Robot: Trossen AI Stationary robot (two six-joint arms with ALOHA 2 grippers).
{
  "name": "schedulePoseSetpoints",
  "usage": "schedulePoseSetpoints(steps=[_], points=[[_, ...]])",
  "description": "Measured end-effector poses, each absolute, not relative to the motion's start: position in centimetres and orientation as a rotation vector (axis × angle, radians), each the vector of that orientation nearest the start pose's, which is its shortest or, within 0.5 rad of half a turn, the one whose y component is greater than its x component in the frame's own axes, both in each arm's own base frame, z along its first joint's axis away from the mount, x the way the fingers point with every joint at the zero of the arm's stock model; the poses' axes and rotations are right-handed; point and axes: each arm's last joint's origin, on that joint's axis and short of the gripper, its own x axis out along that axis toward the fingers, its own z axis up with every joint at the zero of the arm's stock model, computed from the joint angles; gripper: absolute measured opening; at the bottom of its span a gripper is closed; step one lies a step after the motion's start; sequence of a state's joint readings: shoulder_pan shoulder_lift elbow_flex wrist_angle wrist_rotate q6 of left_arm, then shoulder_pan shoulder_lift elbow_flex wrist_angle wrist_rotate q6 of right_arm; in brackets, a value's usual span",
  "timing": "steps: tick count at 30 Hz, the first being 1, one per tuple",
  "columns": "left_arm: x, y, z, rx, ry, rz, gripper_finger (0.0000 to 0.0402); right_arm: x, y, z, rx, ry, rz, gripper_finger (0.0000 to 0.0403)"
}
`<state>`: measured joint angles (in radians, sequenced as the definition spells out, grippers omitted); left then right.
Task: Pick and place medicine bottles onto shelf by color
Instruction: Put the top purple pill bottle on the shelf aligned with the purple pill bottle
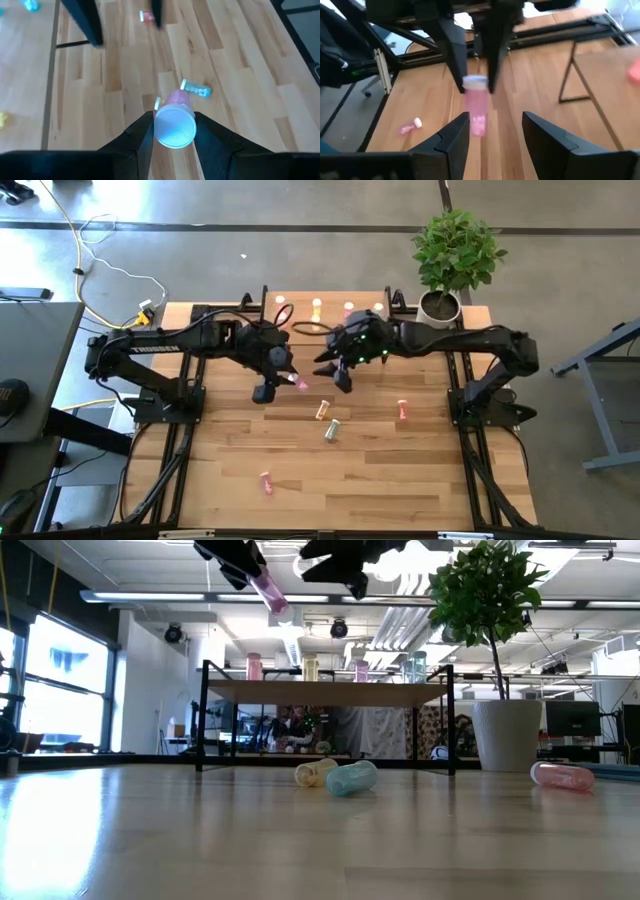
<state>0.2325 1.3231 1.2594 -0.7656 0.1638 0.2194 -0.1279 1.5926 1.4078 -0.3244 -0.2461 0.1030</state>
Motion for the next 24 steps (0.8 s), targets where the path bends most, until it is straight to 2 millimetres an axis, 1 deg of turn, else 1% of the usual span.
schedulePoseSetpoints(steps=[6,10,16,24], points=[[26.3,5.8,33.3,0.022,0.815,0.010,0.0117,37.9,-3.0,31.8,0.171,0.497,0.124,0.0172],[26.3,5.8,33.3,0.004,0.815,0.018,0.0117,38.5,-2.9,31.3,0.194,0.486,0.147,0.0172],[26.3,5.8,33.3,-0.035,0.806,0.035,0.0117,38.8,-2.9,30.6,0.239,0.511,0.152,0.0172],[26.6,5.9,33.6,-0.043,0.765,0.045,0.0117,38.8,-3.0,30.7,0.273,0.512,0.141,0.0172]])
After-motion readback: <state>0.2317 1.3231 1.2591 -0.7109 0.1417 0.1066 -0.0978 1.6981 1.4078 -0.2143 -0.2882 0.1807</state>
